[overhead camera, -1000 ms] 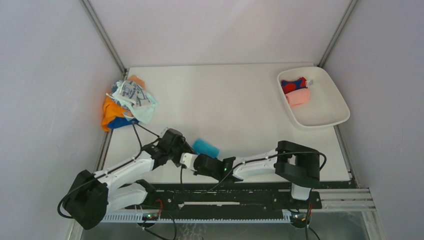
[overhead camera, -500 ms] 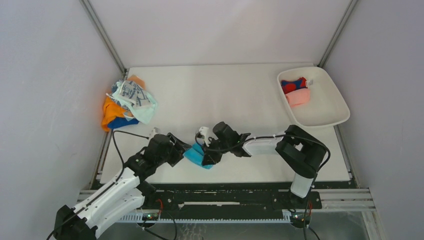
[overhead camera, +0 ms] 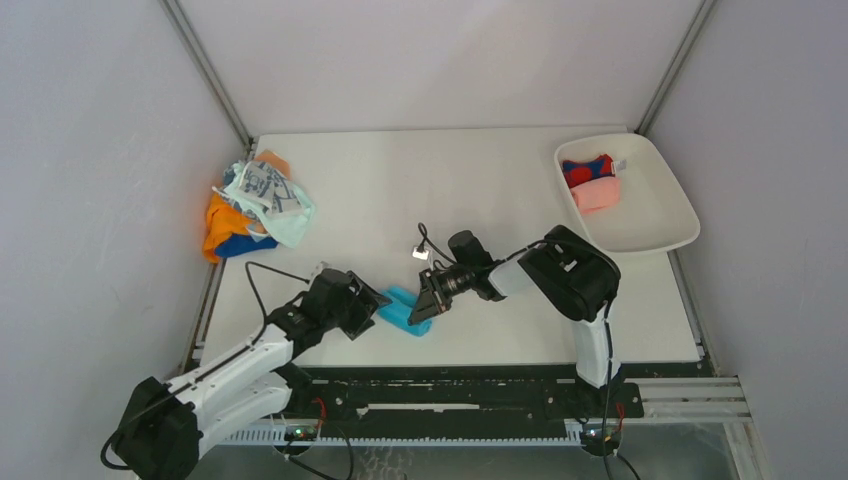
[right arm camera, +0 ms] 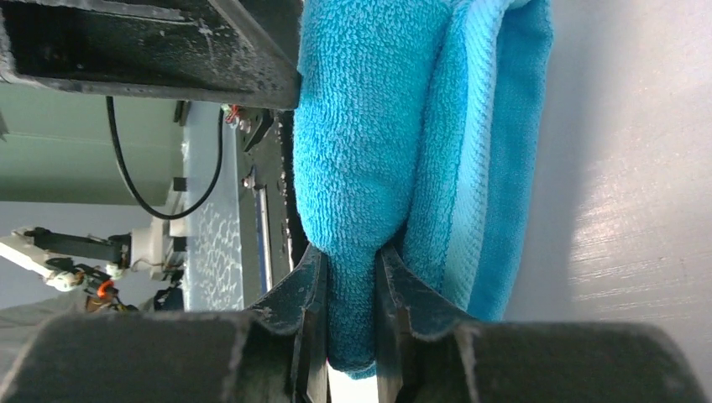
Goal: Roll the towels
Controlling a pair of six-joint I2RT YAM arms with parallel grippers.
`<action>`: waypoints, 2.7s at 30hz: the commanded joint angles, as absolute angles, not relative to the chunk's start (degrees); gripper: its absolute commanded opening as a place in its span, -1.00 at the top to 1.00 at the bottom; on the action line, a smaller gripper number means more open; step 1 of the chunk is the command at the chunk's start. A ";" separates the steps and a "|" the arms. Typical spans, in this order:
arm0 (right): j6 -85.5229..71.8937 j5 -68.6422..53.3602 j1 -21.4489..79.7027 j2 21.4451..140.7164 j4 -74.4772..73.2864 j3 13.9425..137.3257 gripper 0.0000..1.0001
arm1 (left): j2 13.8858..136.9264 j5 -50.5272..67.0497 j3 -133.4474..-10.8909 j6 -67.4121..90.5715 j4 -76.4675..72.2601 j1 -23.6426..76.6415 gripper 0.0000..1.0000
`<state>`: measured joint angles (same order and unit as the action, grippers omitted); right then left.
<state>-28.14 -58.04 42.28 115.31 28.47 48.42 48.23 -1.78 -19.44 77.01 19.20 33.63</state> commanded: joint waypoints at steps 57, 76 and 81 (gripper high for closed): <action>4.54 -1.88 68.16 96.93 1.79 48.11 0.44 | 57.88 -1.18 -23.44 73.94 17.65 33.48 -0.38; 1.05 -24.59 59.10 99.32 4.58 46.01 0.50 | 63.97 -1.52 -24.72 72.02 13.83 31.47 -0.36; 1.61 -23.45 59.12 99.49 4.36 45.99 0.51 | 65.94 -1.49 -23.70 72.11 13.53 31.48 -0.26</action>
<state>2.46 -21.06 58.57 97.73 8.56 47.40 64.01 0.23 -23.09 73.93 12.93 31.83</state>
